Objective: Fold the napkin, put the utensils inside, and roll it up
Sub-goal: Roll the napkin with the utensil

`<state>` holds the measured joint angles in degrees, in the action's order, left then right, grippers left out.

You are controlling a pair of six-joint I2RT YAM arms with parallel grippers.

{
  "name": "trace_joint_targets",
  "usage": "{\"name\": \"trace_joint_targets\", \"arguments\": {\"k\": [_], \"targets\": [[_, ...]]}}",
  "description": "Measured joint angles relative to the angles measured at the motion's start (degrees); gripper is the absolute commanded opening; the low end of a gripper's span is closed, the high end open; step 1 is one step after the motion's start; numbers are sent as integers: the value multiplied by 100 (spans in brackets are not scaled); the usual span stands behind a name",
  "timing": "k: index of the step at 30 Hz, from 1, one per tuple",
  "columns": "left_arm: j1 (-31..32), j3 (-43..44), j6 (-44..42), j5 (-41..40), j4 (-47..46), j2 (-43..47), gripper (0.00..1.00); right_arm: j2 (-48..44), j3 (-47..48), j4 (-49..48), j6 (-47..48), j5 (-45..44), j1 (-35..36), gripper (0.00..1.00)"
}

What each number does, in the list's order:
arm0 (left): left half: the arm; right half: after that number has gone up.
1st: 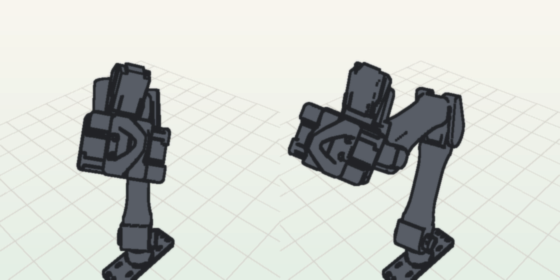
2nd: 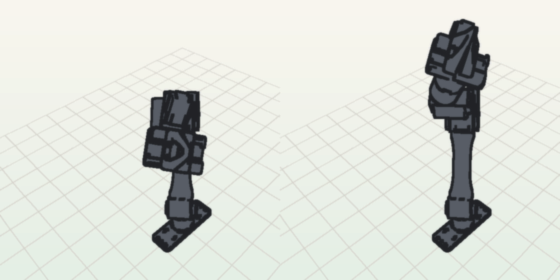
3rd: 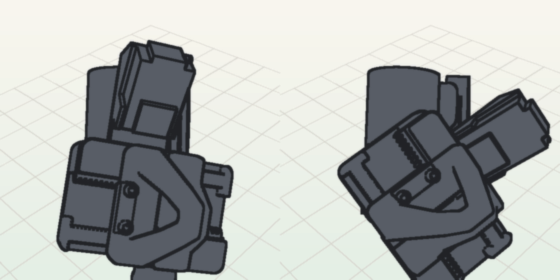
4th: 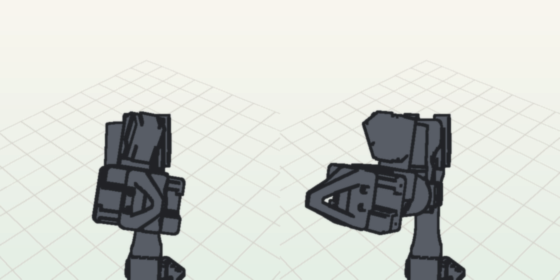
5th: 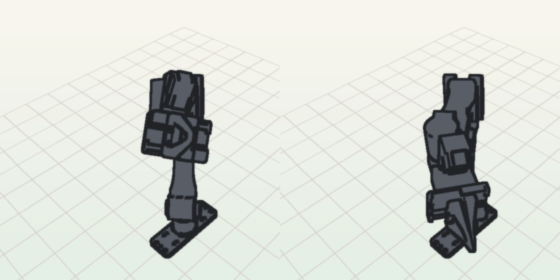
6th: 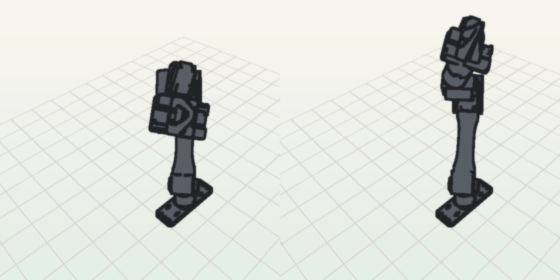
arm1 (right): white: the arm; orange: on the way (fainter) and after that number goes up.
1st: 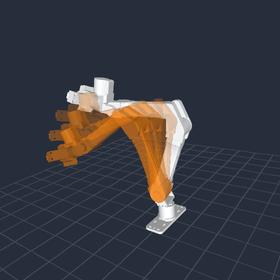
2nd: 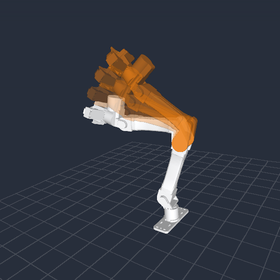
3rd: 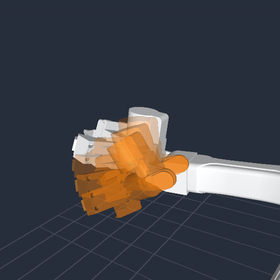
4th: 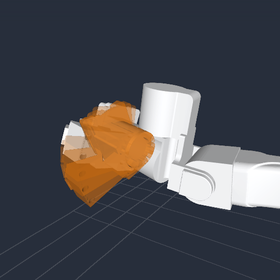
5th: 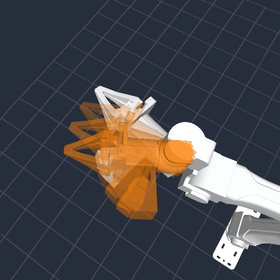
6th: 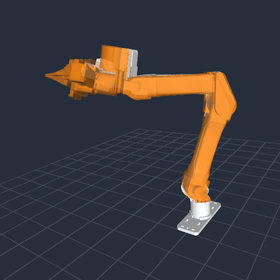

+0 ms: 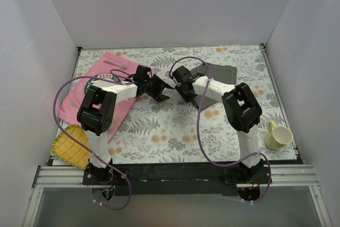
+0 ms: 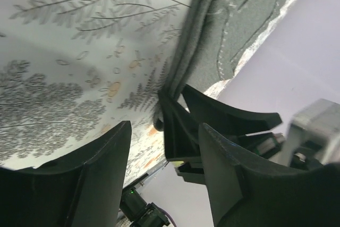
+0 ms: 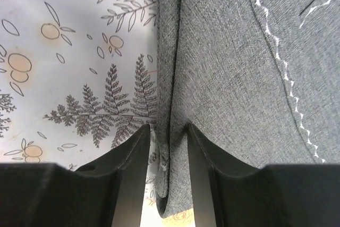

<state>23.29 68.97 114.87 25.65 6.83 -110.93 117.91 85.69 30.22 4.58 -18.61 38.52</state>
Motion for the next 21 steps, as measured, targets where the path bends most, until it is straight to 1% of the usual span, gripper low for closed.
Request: {"name": "trace_joint_targets", "arguments": {"k": [2,5,6,8,9,11,12,17,19,21], "targets": [[-20,-81,0,0,35,2,52,2,-31,-76,20,-31,0,39],[-24,-186,-2,-11,125,2,53,-4,-114,-258,42,-122,2,33],[-24,-195,-4,-17,166,4,52,-13,-162,-350,44,-164,2,28],[-24,-197,-22,-24,212,7,53,-37,-262,-518,52,-260,9,21],[-24,-197,-28,-33,221,9,55,-39,-302,-595,55,-315,13,15],[-24,-208,-44,-44,223,17,57,-39,-348,-697,57,-398,17,9],[-24,-208,-50,-52,225,17,58,-39,-365,-734,59,-415,17,2],[-24,-188,-70,-55,223,4,59,-44,-321,-675,22,-315,-31,1],[-24,-90,-85,-42,227,-59,58,-46,-238,-560,0,-46,-142,1],[-22,140,-92,-7,208,-219,57,-46,-96,-361,-55,507,-361,1]]}}
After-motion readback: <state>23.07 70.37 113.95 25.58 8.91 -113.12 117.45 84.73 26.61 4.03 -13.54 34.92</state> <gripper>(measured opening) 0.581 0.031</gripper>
